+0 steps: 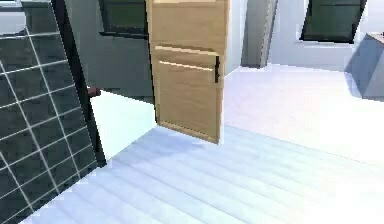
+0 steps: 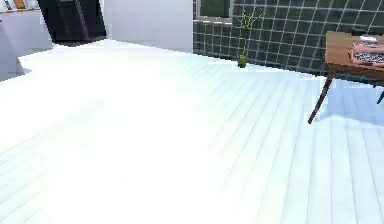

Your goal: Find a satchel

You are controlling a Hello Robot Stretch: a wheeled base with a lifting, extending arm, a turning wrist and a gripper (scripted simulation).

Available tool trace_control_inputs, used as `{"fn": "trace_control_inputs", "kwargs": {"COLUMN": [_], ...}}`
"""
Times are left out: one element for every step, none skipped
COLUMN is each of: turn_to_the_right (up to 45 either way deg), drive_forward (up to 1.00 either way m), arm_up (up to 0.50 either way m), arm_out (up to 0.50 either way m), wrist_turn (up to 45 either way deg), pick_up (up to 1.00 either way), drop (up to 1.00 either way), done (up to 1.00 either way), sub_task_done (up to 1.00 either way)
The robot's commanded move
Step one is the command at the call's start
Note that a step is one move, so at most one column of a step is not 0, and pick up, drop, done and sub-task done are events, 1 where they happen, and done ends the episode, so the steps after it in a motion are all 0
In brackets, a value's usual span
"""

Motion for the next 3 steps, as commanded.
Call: {"fn": "trace_control_inputs", "kwargs": {"turn_to_the_right": [33.0,0.0,3.0], "drive_forward": [0.00,1.00,0.00], "arm_up": [0.00,0.00,0.00], "arm_out": [0.00,0.00,0.00], "wrist_turn": [0.0,0.0,0.0], "pick_up": [0.00,0.00,0.00], "drop": [0.00,0.00,0.00], "done": [0.00,0.00,0.00], "sub_task_done": [0.00,0.00,0.00]}}
